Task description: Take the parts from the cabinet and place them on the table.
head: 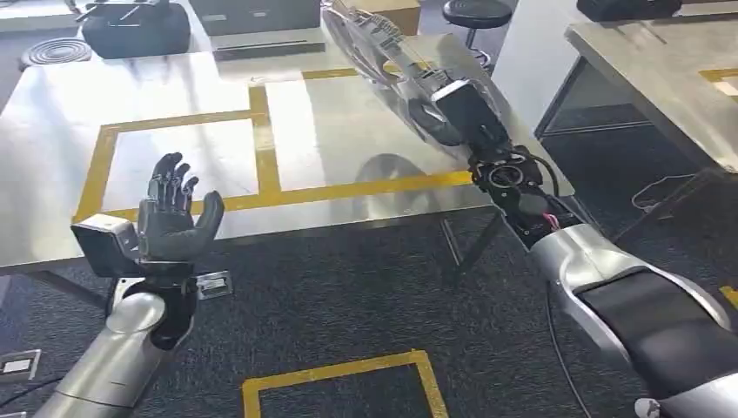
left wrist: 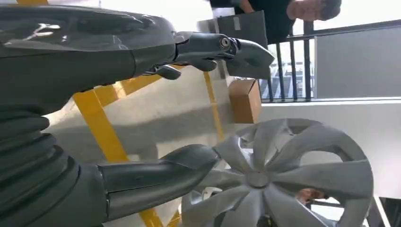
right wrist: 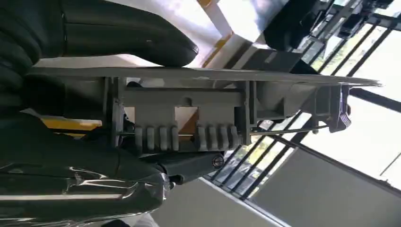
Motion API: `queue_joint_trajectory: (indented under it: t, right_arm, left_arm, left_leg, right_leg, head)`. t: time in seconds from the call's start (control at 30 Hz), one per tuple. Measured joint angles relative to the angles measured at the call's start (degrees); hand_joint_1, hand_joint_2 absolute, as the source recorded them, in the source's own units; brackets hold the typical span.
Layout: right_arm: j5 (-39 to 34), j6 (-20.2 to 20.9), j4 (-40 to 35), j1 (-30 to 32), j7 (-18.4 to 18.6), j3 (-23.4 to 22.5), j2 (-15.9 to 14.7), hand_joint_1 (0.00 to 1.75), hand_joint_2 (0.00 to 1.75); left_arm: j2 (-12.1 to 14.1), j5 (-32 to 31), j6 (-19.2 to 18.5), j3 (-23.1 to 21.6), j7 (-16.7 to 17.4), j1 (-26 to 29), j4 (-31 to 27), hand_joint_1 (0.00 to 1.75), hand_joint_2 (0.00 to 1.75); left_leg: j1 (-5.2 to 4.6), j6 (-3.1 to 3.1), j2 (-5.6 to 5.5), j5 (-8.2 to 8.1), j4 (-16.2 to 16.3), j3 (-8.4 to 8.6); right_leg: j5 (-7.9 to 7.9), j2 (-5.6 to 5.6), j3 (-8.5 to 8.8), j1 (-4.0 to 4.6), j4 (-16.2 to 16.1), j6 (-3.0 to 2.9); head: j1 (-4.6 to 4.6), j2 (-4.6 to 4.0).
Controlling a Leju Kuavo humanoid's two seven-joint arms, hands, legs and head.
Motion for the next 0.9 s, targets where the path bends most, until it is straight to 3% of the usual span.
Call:
queue_joint_trajectory:
  t: [0.43,0.5,0.53,0.57,0.6,0.67,0.7,0.73,0.77,0.83,0.87,0.9]
  right_arm:
    - [0.7,-0.2,8.2,-3.4,-0.3,1.2,2.8,1.75,1.75]
    - [0.7,-0.2,8.9,-3.8,-0.3,1.4,3.2,1.75,1.75]
    - [0.8,-0.2,9.0,-3.9,-0.2,1.4,3.2,1.75,1.75]
    - [0.8,-0.2,9.6,-4.2,0.0,1.4,3.2,1.75,1.75]
    - [1.1,-0.1,10.2,-4.6,0.3,1.4,3.2,1.75,1.75]
    - [1.8,-0.1,10.9,-4.8,0.6,1.6,3.3,1.75,1.75]
    - [2.1,-0.1,11.3,-4.8,0.9,1.8,3.4,1.75,1.75]
    - [2.2,-0.1,11.7,-4.8,1.0,1.9,3.4,1.75,1.75]
    - [2.3,-0.1,12.1,-4.8,1.2,1.9,3.4,1.75,1.75]
    - [2.3,-0.1,12.6,-4.9,1.2,2.1,3.4,1.75,1.75]
    - [2.4,-0.1,12.8,-4.8,1.2,2.2,3.4,1.75,1.75]
    - [2.4,0.0,13.1,-5.2,1.1,2.4,3.6,1.75,1.75]
  left_arm:
    - [0.2,0.1,0.6,0.0,-0.2,0.3,0.7,0.00,1.75]
    - [0.3,0.1,0.6,0.0,-0.2,0.4,0.7,0.00,1.75]
    - [0.3,0.1,0.5,0.0,-0.2,0.4,0.6,0.00,1.75]
    - [0.3,0.1,0.4,0.0,-0.2,0.3,0.7,0.00,1.75]
    - [0.3,0.1,0.3,0.0,-0.2,0.1,0.7,0.00,1.75]
    - [0.3,0.1,0.0,0.0,-0.1,0.2,0.7,0.00,1.75]
    - [0.3,0.1,-0.1,0.0,-0.1,0.2,0.8,0.00,1.75]
    - [0.2,0.1,-0.2,0.0,-0.1,0.2,0.8,0.00,1.75]
    - [0.2,0.1,-0.2,0.0,-0.1,0.2,0.9,0.00,1.75]
    - [0.2,0.2,-0.2,0.0,0.0,0.1,0.9,0.00,1.75]
    - [0.2,0.2,-0.2,0.0,0.0,0.2,0.9,0.00,1.75]
    - [0.3,0.2,-0.2,0.0,0.0,-0.1,0.9,0.00,1.75]
  left_leg:
    - [0.00,-0.01,0.00,0.00,0.0,0.02]
    - [-0.30,0.87,-0.18,0.07,-0.5,0.31]
    - [0.71,1.06,0.15,0.69,-2.2,1.45]
    - [0.56,1.09,0.21,0.83,-3.0,2.23]
    - [0.61,1.25,0.29,0.88,-3.1,2.64]
    - [0.61,1.34,0.51,0.51,-3.1,3.09]
    - [0.67,1.20,0.52,0.25,-3.0,3.30]
    - [0.86,0.89,0.50,-0.04,-2.8,3.49]
    - [1.20,0.46,0.41,-0.49,-2.5,3.72]
    - [1.95,-0.56,0.24,-1.86,-1.0,4.01]
    - [2.08,-1.28,0.18,-2.64,-0.3,3.92]
    - [1.57,-1.77,0.15,-2.88,0.7,3.14]
  right_leg:
    - [-0.02,0.01,-0.02,0.00,0.0,-0.02]
    - [0.30,0.02,0.54,-0.23,-1.0,0.61]
    - [-0.01,0.06,0.19,0.09,-1.1,0.63]
    - [-0.95,0.02,-0.29,0.18,0.4,0.63]
    - [-2.97,0.02,-2.02,-0.12,4.5,0.60]
    - [-6.12,0.06,-6.80,-0.40,14.3,0.96]
    - [-6.72,0.02,-8.89,-0.70,17.8,1.33]
    - [-5.77,-0.04,-9.41,-1.09,17.9,1.63]
    - [-3.50,-0.10,-8.41,-1.49,15.1,2.00]
    - [2.73,-0.44,-3.81,-2.39,4.3,2.94]
    - [1.70,-0.33,-2.67,-2.32,1.9,3.99]
    - [1.07,-0.09,-1.54,-2.09,1.2,3.48]
  head:
    - [-0.20,0.00]
    - [-0.52,0.00]
    - [-0.66,0.00]
    - [-0.26,-0.02]
    - [0.33,0.00]
    - [0.74,0.00]
    - [0.61,0.00]
    - [0.77,0.00]
    - [0.79,0.00]
    - [1.20,0.00]
    - [1.29,0.00]
    - [1.82,0.00]
